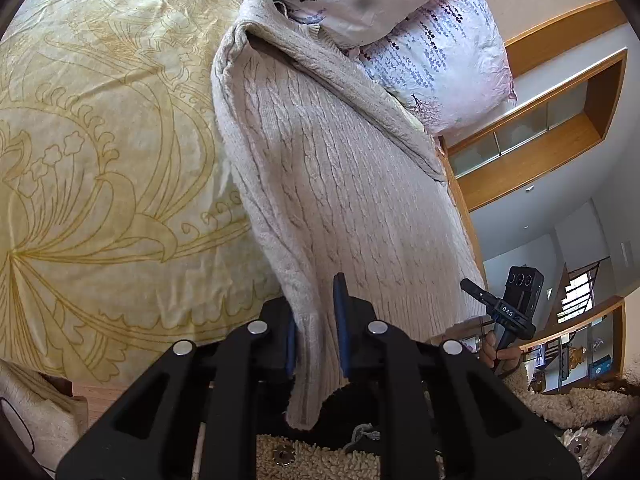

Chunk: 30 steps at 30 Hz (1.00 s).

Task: Fold small clothes
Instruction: 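Grasp the sweater hem with the left tool and lift it toward the collar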

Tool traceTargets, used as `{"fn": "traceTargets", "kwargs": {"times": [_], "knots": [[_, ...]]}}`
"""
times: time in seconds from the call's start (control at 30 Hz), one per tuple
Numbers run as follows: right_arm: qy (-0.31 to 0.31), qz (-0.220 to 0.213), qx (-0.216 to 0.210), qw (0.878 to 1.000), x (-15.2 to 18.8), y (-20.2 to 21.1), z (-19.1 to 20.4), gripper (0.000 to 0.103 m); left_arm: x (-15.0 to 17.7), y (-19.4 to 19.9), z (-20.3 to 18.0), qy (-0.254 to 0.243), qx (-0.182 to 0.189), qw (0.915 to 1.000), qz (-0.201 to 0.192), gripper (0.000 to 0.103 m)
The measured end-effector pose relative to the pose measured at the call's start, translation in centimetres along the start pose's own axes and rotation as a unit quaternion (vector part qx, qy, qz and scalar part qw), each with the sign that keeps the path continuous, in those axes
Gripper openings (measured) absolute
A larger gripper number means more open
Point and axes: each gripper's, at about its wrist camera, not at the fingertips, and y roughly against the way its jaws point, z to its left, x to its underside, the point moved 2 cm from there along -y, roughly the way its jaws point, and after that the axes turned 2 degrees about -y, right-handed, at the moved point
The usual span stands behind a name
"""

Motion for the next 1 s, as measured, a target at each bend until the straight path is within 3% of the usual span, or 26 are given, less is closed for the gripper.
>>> {"fn": "traceTargets", "kwargs": {"times": [0.2, 0.4, 0.57, 0.77, 1.0], "knots": [[0.071, -0.049, 0.062, 0.994, 0.3, 0.3, 1.6, 0.008, -0.3, -0.1, 0.0, -0.009, -0.009, 0.9999, -0.003, 0.006], [0.139, -0.130, 0.088, 0.978, -1.3, 1.4, 4.5, 0.007, -2.1, 1.0, -1.7, -0.061, -0.002, 0.9966, -0.055, 0.006], [0.155, -0.194, 0.109, 0.963, -3.9, 2.3, 5.4, 0.007, -4.9, 1.9, -2.6, -0.095, -0.018, 0.9904, -0.099, 0.006], [0.183, -0.249, 0.149, 0.939, -7.2, 2.5, 6.6, 0.007, -9.4, 3.1, -2.3, -0.086, -0.043, 0.9806, -0.171, 0.006], [0.187, -0.279, 0.175, 0.926, -11.7, 1.6, 7.2, 0.007, -14.4, 2.6, -2.8, -0.087, -0.079, 0.9704, -0.211, 0.006]]}}
